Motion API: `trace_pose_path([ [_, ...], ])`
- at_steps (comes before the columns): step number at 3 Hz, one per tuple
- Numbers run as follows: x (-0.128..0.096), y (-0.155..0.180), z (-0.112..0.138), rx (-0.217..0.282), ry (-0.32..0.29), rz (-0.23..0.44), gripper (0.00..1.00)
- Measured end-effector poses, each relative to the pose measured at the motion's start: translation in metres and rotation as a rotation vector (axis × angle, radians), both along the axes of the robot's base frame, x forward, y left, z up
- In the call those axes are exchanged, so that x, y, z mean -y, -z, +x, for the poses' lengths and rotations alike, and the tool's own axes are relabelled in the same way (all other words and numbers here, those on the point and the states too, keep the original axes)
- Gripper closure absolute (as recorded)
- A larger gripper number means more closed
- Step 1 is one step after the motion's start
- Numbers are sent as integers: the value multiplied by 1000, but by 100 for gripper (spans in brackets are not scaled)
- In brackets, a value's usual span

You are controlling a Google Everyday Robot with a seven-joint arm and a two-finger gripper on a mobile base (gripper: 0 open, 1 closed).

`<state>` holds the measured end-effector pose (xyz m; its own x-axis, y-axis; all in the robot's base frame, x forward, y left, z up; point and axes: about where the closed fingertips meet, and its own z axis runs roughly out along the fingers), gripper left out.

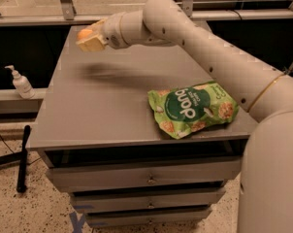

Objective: Pick orange

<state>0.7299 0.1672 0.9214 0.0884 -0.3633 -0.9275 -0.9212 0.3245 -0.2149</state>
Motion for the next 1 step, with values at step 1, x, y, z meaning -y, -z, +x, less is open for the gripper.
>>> trace_pose_path([
  [1, 0, 2, 0, 0, -3, -3, 100],
])
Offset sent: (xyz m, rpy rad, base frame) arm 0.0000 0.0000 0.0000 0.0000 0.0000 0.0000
